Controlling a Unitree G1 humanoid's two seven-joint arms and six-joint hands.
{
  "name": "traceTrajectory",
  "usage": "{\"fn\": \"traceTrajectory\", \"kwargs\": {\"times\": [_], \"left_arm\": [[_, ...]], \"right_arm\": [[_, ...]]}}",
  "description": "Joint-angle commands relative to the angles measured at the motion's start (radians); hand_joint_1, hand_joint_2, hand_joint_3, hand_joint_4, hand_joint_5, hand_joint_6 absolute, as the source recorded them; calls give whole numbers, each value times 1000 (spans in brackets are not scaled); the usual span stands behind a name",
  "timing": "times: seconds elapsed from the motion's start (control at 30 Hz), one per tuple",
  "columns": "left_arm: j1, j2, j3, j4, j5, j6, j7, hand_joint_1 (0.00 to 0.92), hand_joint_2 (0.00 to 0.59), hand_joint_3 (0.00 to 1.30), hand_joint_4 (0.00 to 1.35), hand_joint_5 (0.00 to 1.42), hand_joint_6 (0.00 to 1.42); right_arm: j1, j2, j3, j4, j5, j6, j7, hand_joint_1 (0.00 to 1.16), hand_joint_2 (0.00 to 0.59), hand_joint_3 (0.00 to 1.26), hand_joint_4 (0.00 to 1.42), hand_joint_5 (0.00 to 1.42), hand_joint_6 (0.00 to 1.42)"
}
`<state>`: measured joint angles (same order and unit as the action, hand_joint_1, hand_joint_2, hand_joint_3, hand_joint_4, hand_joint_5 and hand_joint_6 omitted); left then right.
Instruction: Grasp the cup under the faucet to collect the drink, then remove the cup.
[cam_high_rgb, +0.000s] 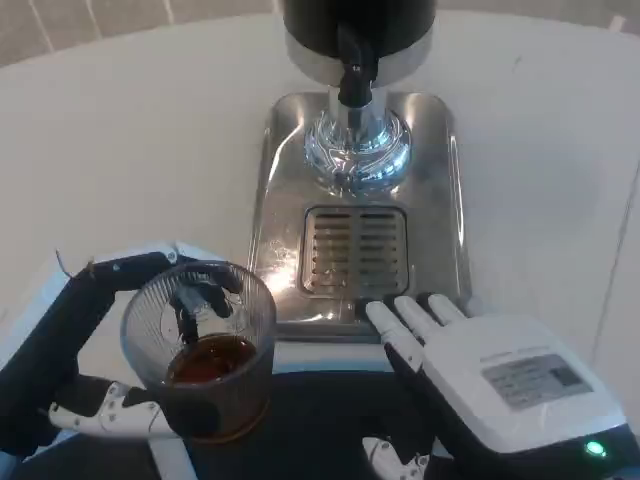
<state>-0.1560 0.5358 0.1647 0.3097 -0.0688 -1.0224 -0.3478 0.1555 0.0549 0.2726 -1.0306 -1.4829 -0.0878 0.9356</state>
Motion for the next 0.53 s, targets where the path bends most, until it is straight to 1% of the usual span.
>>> {"fn": "traceTrajectory", "kwargs": {"times": [0.03,0.33,0.53], "left_arm": [[12,-2,12,-19,-30,-26,5,600,14,977,1148,1344,650],[15,-8,16,-23,-29,-21,9,600,12,977,1148,1344,657],[17,-14,14,-32,-26,-16,9,600,10,977,1148,1344,675]], "right_arm": [[18,74,32,-17,-14,2,-13,170,548,0,0,0,0],[13,71,32,-17,-14,6,-11,170,548,0,0,0,0],[20,70,24,-17,-7,2,-18,170,548,0,0,0,0]]}}
